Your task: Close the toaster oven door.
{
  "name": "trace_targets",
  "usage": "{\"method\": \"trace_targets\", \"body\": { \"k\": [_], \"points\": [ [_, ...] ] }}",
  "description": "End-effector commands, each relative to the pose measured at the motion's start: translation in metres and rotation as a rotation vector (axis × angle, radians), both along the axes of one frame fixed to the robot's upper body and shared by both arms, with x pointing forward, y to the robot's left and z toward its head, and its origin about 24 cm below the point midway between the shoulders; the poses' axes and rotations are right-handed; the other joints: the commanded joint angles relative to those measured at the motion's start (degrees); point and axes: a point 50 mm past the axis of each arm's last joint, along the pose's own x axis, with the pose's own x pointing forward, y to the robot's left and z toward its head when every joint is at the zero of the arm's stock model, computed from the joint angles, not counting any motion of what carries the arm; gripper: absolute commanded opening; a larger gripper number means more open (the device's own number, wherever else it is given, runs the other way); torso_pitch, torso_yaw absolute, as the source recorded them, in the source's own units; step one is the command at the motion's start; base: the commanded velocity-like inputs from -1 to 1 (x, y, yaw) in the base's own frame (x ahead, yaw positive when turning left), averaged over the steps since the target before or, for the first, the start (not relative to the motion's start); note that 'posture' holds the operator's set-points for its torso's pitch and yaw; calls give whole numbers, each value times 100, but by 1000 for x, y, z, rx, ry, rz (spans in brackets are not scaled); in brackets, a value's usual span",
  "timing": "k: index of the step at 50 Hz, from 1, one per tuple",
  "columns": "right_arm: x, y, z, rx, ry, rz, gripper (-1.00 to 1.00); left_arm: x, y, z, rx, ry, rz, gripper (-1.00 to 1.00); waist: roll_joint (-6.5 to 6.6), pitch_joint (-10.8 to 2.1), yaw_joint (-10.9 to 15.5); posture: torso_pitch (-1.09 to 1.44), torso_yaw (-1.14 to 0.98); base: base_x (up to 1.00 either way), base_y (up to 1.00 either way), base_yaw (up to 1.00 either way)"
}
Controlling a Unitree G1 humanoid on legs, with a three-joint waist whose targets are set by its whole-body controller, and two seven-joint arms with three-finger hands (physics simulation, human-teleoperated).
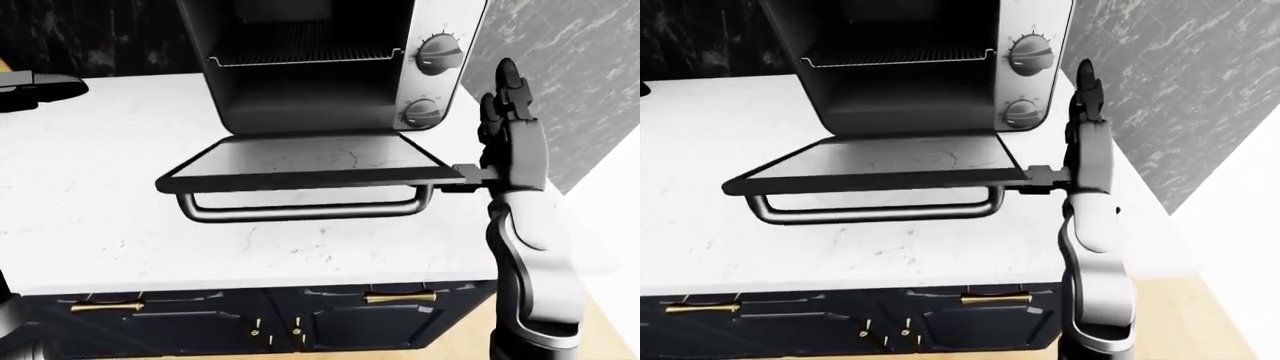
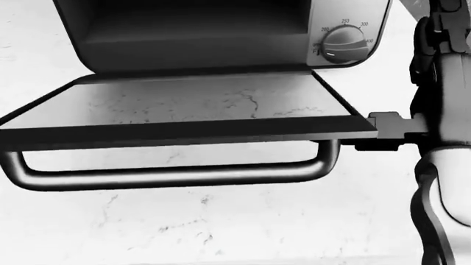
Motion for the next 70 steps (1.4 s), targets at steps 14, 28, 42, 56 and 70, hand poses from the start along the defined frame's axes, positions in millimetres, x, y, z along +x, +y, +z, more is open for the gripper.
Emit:
{"method": "trace_targets", "body": {
  "k": [14, 28, 42, 56, 70],
  "points": [
    [6, 3, 40, 4, -209, -76, 100, -11, -1, 21, 37, -88, 10, 100, 28, -147, 0, 0, 0, 0, 0, 0],
    [28, 5, 73, 16, -277, -105, 100, -11, -1, 19, 34, -87, 11, 100, 22, -141, 28, 0, 0, 0, 0, 0],
    [55, 10, 97, 19, -314, -125, 100, -10, -3, 15, 36, -81, 6, 100, -16, -149, 61, 0, 0, 0, 0, 0],
    [78, 9, 117, 28, -332, -143, 100, -8, -10, 5, 49, -75, -5, 100, -39, -153, 81, 0, 0, 0, 0, 0],
    [90, 13, 142, 38, -363, -152, 100, -7, -28, -20, 54, -10, -14, 100, -43, -159, 79, 0, 0, 0, 0, 0]
  ]
}}
